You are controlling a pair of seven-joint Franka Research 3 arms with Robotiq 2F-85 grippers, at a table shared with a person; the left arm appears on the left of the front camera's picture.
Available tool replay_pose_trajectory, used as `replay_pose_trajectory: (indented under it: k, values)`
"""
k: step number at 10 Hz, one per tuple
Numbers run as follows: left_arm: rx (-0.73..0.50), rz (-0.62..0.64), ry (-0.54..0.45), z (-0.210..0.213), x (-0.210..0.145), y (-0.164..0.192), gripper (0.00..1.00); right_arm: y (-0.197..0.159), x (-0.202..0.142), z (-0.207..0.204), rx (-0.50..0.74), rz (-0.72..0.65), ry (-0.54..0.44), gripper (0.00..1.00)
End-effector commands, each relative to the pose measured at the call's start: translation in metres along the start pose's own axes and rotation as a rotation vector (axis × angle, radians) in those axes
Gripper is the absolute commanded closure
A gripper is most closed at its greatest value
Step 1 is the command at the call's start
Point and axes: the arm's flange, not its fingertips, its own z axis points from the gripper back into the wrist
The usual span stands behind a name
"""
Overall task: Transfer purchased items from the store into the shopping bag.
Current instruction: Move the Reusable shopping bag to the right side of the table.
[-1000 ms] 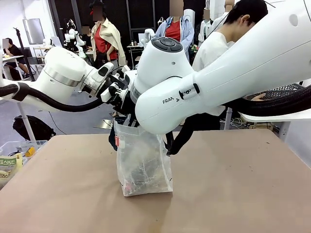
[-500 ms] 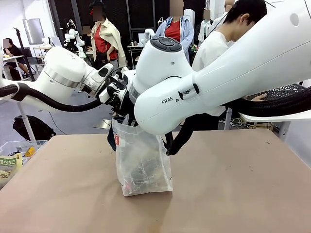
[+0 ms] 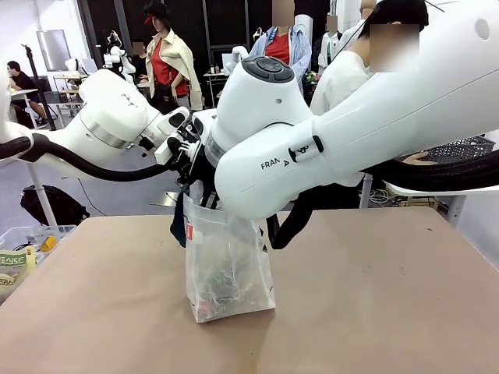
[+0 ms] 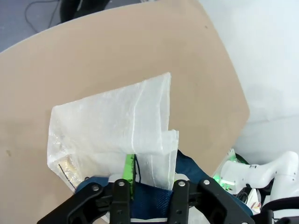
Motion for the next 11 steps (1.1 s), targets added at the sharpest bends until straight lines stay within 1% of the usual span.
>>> replay_pose_trajectory:
  k: [1, 5, 6, 7, 8, 10, 11]
  values:
    - [0.064, 0.040, -0.021, -0.009, 0.002, 0.002, 1.00, 0.013, -0.007, 0.013, 0.024, 0.035, -0.053, 1.00]
    - [0.076, 0.029, -0.018, -0.010, 0.002, 0.000, 1.00, 0.012, -0.009, 0.012, 0.017, 0.031, -0.049, 1.00]
    - [0.071, 0.029, -0.016, -0.011, 0.003, 0.000, 1.00, 0.012, -0.009, 0.012, 0.005, 0.005, -0.047, 1.00]
    - [0.067, 0.025, -0.013, -0.011, 0.003, 0.000, 1.00, 0.012, -0.010, 0.014, -0.013, -0.007, -0.050, 0.97]
    - [0.066, 0.020, -0.013, -0.011, 0.003, -0.001, 1.00, 0.012, -0.010, 0.015, -0.040, -0.018, -0.043, 0.77]
    - [0.072, 0.007, -0.010, -0.009, 0.002, -0.003, 1.00, 0.010, -0.010, 0.022, -0.057, -0.039, -0.062, 0.38]
    - [0.068, 0.005, -0.013, -0.010, 0.002, -0.003, 1.00, 0.007, -0.009, 0.028, -0.090, -0.060, -0.067, 0.18]
